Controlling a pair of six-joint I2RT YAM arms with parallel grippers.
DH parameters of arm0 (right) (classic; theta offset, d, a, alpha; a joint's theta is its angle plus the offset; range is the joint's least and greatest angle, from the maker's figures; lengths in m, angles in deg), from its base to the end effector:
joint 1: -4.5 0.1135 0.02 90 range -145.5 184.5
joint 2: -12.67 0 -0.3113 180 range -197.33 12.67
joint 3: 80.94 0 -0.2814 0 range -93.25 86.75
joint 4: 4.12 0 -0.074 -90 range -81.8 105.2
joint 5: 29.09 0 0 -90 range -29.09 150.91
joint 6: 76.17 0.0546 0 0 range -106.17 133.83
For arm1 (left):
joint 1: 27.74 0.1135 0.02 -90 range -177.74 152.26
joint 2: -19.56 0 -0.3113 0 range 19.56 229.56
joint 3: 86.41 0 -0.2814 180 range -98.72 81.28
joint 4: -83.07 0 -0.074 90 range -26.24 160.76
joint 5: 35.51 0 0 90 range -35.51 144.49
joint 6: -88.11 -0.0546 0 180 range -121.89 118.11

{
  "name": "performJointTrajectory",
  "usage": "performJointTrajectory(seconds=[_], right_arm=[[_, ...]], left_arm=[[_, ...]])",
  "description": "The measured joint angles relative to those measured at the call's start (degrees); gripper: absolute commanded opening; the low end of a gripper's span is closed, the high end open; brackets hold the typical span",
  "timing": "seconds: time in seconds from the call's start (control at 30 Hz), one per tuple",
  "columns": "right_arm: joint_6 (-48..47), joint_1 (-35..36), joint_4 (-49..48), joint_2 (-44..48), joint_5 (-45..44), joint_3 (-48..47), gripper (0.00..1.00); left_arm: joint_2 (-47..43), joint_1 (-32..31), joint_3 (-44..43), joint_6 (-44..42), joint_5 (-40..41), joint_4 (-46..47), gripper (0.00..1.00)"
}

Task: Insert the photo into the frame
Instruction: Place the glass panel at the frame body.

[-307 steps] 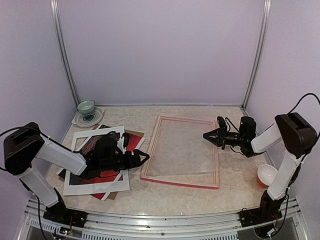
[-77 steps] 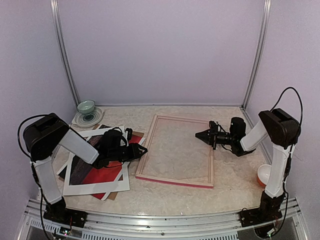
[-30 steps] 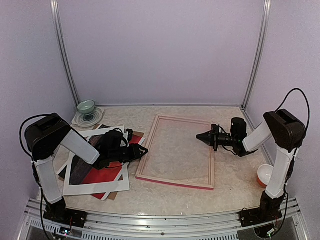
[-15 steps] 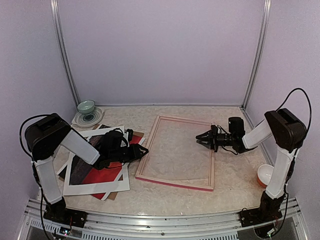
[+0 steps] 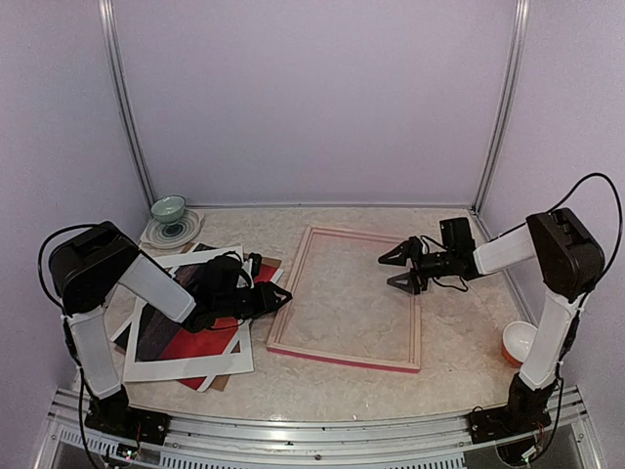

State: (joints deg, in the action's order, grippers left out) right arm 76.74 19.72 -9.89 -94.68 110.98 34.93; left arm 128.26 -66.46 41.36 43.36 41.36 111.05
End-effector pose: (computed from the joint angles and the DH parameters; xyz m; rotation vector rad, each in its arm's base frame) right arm 0.3793 0.1466 0.1516 0.4720 2.4603 1.6448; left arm 0.2942 -0.2518 0.1131 0.0257 2.2580 -1.0895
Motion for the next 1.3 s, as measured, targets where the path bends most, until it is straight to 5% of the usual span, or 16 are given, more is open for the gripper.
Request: performJointTrajectory(seconds=[0.27, 1.3], right_arm=[[-8.28, 0.02, 10.95, 2.4, -3.54, -3.74, 0.89], [-27.56, 0.04, 37.09, 11.82, -23.54, -9.77, 0.99]], left_arm=[[0.0, -0.33, 0.02, 0.83, -0.04, 0.24, 0.44], [0.0, -0.39, 1.38, 1.11, -0.2, 1.73, 0.45]])
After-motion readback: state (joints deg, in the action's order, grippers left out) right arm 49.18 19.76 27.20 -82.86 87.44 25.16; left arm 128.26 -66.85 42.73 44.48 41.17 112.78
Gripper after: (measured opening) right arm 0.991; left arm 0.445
